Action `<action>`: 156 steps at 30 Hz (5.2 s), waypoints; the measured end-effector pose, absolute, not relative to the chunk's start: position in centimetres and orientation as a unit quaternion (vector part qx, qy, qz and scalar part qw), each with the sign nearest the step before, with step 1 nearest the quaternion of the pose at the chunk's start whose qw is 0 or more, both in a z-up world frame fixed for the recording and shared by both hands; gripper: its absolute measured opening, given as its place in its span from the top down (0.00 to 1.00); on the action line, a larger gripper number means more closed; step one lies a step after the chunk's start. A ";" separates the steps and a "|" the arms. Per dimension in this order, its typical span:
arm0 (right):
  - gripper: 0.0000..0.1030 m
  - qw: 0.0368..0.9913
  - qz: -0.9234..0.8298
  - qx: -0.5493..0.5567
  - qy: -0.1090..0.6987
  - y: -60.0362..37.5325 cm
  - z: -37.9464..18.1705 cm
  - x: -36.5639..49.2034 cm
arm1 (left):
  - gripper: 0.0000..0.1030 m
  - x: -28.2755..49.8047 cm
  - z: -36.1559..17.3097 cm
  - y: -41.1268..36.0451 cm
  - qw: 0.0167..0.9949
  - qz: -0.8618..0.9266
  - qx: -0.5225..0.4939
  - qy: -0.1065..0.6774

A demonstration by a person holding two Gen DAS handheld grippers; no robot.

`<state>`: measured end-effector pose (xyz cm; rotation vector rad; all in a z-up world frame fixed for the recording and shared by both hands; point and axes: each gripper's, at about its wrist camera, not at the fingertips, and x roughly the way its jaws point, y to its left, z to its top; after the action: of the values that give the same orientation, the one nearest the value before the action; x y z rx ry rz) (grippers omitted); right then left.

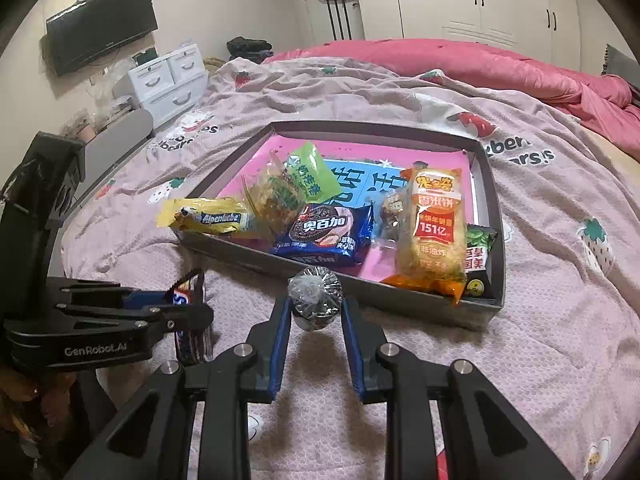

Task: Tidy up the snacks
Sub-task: 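Grasp the Snickers bar with the left tool while the right grasps the dark chocolate, then lift both held snacks and lower them into the tray, then open the left tool to drop the Snickers while the right releases the chocolate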

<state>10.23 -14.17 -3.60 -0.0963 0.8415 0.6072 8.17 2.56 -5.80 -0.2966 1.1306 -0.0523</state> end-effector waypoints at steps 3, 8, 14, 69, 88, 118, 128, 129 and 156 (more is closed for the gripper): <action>0.74 0.869 0.290 -0.043 0.399 -14.4 -3.4 10.2 | 0.71 7.7 -5.5 2.5 0.833 -0.027 -0.136 0.536; 0.74 0.871 0.296 -0.033 0.391 -14.5 -2.9 10.0 | 0.71 7.2 -4.8 2.8 0.836 -0.026 -0.141 0.529; 0.74 0.874 0.304 -0.026 0.378 -14.7 -2.2 9.8 | 0.71 6.6 -3.2 2.5 0.843 -0.031 -0.144 0.517; 0.74 0.899 0.270 0.026 0.343 -15.8 -1.3 14.3 | 0.71 16.0 0.1 6.2 0.897 0.030 -0.113 0.427; 0.74 0.894 0.249 -0.012 0.374 -14.4 -3.6 15.4 | 0.71 17.2 -1.9 5.6 0.890 0.025 -0.099 0.444; 0.74 0.895 0.241 -0.005 0.375 -15.0 -3.9 15.8 | 0.71 17.6 -2.5 5.4 0.884 0.016 -0.093 0.458; 0.74 0.896 0.241 0.001 0.374 -15.3 -3.5 15.5 | 0.71 17.6 -2.6 5.4 0.884 0.015 -0.092 0.458; 0.74 0.896 0.241 0.000 0.372 -15.3 -3.4 15.4 | 0.71 17.6 -2.7 5.4 0.884 0.015 -0.091 0.459; 0.65 0.907 0.230 0.038 0.350 -18.0 -1.4 14.0 | 0.54 17.0 -1.3 5.9 0.891 0.014 -0.099 0.443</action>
<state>13.97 -18.00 -1.36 0.0781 0.7217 0.4749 17.05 5.85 -1.28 -0.2048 0.9205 0.0293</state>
